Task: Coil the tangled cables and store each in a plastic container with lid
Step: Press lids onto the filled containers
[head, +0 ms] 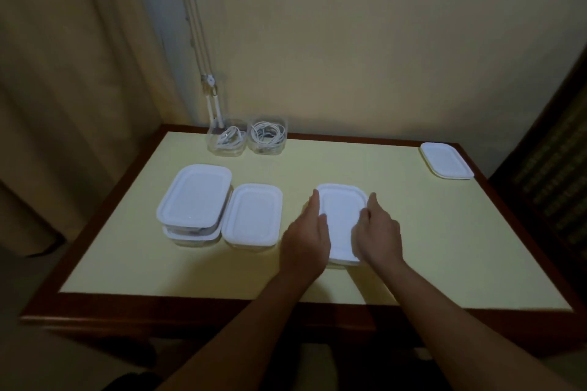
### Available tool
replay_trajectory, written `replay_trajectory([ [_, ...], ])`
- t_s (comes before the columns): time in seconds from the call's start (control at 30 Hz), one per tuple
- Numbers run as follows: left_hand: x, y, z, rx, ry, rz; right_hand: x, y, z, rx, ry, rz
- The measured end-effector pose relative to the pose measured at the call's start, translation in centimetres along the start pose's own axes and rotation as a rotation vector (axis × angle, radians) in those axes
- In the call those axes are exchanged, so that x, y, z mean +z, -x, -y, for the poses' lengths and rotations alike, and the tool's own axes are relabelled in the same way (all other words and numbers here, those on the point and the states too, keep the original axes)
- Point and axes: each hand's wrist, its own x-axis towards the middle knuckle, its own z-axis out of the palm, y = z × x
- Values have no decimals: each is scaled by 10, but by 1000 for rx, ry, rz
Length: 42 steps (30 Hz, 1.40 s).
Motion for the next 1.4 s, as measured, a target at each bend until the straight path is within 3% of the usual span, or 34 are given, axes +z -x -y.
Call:
replay_trajectory([
  [0.23, -102, -47, 11, 70, -279, 8, 33, -3, 72, -87, -83, 65],
  [0.47, -174, -66, 56, -68, -498, 28, 75, 2, 117, -105, 4, 134],
  [0.87, -163, -96, 109, -14, -689, 239, 94, -4, 125, -148, -240, 104],
  [1.0, -153, -87, 120, 33, -823, 195, 96, -51, 124, -114, -300, 152],
  [1.1, -154, -87, 121, 36, -815, 184, 102, -88, 121, -96, -177, 190],
  [1.23, -152, -88, 123, 40, -794, 181, 108, -129, 125, -211, 174, 358],
  [1.4, -152, -87, 125, 36, -768, 166, 125, -172, 125, -325, 374, 462],
])
